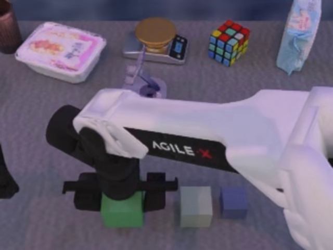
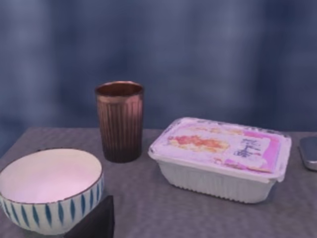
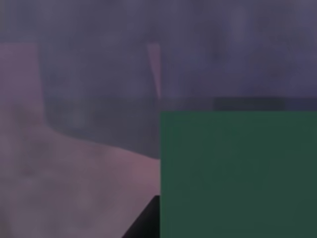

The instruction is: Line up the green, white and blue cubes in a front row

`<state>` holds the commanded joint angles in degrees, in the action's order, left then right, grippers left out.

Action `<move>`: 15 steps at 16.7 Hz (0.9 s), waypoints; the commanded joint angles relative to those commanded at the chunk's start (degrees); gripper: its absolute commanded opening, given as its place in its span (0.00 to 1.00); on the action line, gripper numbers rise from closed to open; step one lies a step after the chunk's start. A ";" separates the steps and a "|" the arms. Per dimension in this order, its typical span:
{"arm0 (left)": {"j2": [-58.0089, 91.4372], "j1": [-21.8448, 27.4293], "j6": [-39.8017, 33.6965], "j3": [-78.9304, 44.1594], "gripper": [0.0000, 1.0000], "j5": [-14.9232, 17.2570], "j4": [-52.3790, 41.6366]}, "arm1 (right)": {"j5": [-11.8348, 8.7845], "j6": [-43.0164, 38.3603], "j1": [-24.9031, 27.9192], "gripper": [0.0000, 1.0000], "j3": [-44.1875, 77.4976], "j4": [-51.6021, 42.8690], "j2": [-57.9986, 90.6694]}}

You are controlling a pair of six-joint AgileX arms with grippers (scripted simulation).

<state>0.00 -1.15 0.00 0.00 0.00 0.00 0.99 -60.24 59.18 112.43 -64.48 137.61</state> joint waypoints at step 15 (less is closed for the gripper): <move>0.00 0.00 0.00 0.00 1.00 0.00 0.00 | 0.00 0.00 -0.05 1.00 0.01 -0.01 -0.02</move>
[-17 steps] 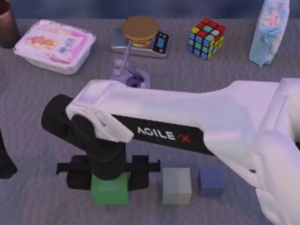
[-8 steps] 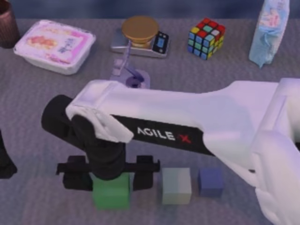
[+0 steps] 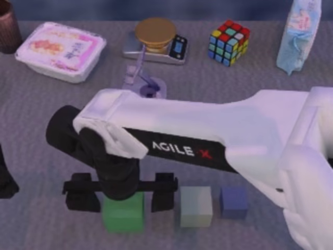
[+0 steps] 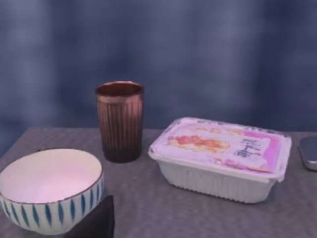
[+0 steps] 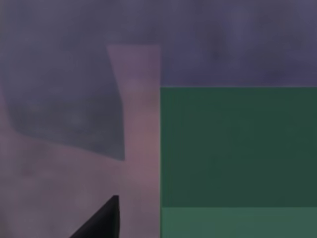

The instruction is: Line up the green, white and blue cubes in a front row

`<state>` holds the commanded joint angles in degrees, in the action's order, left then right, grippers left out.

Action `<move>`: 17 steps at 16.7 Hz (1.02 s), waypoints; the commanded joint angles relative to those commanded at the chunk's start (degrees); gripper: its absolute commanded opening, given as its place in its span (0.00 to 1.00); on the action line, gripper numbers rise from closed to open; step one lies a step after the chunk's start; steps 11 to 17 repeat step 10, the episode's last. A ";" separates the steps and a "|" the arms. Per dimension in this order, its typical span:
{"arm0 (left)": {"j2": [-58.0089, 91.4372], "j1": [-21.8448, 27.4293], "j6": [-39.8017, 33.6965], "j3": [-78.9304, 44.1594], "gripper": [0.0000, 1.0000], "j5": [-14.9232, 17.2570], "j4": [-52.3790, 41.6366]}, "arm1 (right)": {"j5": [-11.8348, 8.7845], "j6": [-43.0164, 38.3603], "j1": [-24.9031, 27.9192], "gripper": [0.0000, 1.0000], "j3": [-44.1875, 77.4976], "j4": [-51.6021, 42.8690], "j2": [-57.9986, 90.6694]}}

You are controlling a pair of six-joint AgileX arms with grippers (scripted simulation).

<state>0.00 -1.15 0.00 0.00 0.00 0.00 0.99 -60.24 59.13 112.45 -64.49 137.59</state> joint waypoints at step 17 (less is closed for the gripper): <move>0.00 0.00 0.00 0.00 1.00 0.00 0.00 | -0.02 -0.01 0.60 1.00 13.07 -14.68 -1.60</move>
